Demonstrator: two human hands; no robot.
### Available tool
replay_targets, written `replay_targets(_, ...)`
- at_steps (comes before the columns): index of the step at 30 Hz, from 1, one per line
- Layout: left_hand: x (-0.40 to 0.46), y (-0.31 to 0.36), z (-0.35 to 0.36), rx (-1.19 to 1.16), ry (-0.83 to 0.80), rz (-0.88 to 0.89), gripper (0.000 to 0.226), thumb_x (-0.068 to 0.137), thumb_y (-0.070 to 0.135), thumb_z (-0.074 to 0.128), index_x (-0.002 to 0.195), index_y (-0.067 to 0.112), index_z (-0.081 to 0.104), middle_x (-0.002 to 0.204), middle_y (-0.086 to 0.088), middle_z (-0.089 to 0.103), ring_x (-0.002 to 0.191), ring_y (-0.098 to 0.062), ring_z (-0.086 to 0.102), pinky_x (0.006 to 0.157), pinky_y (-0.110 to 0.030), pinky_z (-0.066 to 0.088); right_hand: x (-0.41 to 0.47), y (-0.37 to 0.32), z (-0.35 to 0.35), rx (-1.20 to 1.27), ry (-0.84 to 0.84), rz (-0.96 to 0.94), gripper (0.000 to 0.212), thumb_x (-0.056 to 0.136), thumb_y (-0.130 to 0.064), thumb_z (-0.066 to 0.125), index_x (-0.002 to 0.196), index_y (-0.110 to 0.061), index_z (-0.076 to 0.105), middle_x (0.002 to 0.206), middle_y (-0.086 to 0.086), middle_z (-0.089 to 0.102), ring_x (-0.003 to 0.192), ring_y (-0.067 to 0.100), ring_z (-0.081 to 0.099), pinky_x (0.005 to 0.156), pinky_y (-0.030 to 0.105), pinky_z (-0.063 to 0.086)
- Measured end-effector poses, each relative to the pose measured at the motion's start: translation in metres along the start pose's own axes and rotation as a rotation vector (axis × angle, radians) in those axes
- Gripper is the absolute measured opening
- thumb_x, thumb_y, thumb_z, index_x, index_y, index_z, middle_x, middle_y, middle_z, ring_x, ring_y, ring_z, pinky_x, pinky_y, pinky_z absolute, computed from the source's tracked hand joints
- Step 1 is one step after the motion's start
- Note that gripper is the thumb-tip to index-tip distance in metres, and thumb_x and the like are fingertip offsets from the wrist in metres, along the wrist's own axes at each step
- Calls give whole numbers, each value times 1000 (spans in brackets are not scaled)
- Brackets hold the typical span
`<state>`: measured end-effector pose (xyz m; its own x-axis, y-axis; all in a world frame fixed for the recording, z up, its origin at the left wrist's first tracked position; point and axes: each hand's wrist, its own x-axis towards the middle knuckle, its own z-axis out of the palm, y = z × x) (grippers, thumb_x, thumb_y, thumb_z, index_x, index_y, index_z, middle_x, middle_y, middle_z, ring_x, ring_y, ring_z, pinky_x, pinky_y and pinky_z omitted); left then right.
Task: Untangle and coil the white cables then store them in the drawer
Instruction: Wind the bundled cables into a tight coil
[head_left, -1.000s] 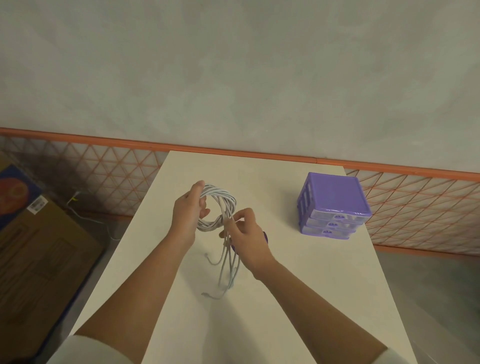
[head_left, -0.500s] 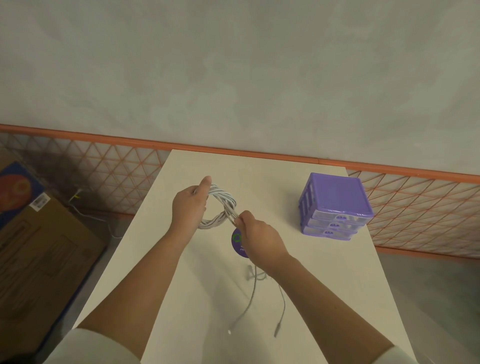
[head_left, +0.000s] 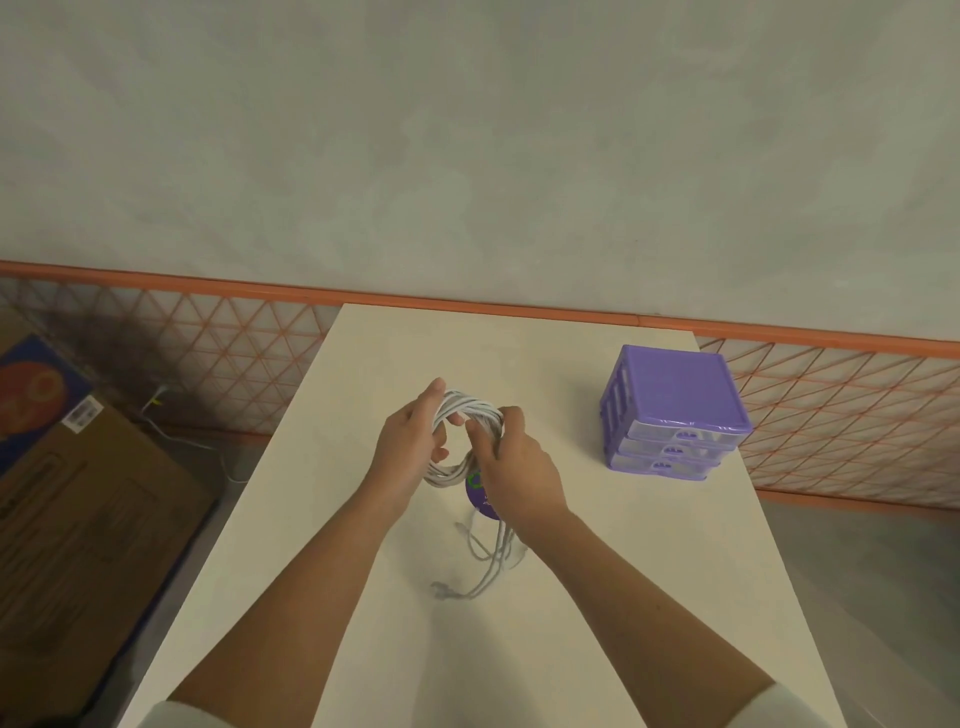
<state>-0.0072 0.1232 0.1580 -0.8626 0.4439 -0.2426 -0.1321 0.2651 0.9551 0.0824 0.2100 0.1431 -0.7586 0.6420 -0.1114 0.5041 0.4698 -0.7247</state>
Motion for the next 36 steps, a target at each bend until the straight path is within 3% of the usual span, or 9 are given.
replay_targets(4, 1, 6, 3, 25, -25, -59, 64, 97, 60, 29, 76, 11, 64, 55, -1, 42, 61, -21, 52, 64, -29, 43, 3, -2, -1, -65, 38, -11, 27, 103, -46, 27, 102, -20, 35, 68, -8, 49, 65, 23, 54, 61, 35, 44)
replay_targets(8, 9, -2, 0, 23, -98, -124, 73, 95, 62, 29, 83, 1, 68, 46, 3, 40, 48, -14, 46, 81, -40, 54, 2, 0, 2, -21, 19, 7, 30, 103, -45, 29, 105, -17, 41, 81, 0, 61, 72, 24, 60, 65, 38, 48)
replay_targets(14, 10, -8, -21, -149, -372, -150, 52, 95, 42, 36, 57, 14, 57, 56, -4, 47, 53, -18, 47, 67, -35, 38, -1, 7, -2, 73, 3, -43, 29, 100, -50, 39, 114, -27, 47, 77, -8, 61, 75, 20, 63, 71, 40, 54)
replay_targets(17, 10, -10, -19, -214, -252, -155, 53, 94, 40, 39, 48, 18, 51, 51, 0, 42, 48, -15, 40, 76, -34, 44, 0, 6, -4, 53, -13, -52, 31, 98, -54, 42, 117, -31, 51, 83, -10, 65, 82, 19, 64, 78, 40, 55)
replay_targets(21, 12, -16, -13, -103, -32, -144, 61, 95, 51, 39, 41, 21, 42, 47, 3, 39, 43, -12, 46, 79, -34, 41, 4, 5, -9, 15, -38, -118, 38, 97, -55, 43, 127, -34, 51, 84, -9, 68, 83, 18, 65, 75, 34, 54)
replay_targets(23, 12, -16, -13, -193, -11, -141, 62, 96, 51, 38, 43, 21, 40, 47, 3, 38, 43, -13, 45, 79, -34, 40, 5, 9, -12, -14, -50, -142, 38, 98, -53, 42, 130, -33, 50, 90, -6, 69, 86, 19, 64, 75, 33, 52)
replay_targets(27, 9, -18, -19, -338, -102, -153, 63, 96, 58, 39, 49, 16, 43, 48, 0, 36, 45, -14, 38, 70, -32, 38, 8, 18, -12, -15, -82, -148, 31, 101, -48, 38, 113, -32, 61, 89, -11, 63, 84, 14, 59, 69, 27, 44)
replay_targets(30, 10, -20, -25, -264, -196, -184, 68, 91, 70, 35, 52, 15, 44, 51, -3, 34, 49, -17, 38, 69, -33, 38, 13, 20, -14, -70, -86, -160, 30, 101, -48, 39, 104, -31, 64, 84, -11, 63, 78, 13, 55, 63, 23, 40)
replay_targets(36, 8, -14, -35, -213, -420, -250, 58, 102, 43, 33, 85, 2, 70, 59, -11, 51, 61, -27, 51, 78, -38, 54, 13, 23, -16, -193, -93, -161, 29, 101, -43, 39, 96, -28, 63, 81, -10, 62, 77, 17, 56, 64, 28, 39)
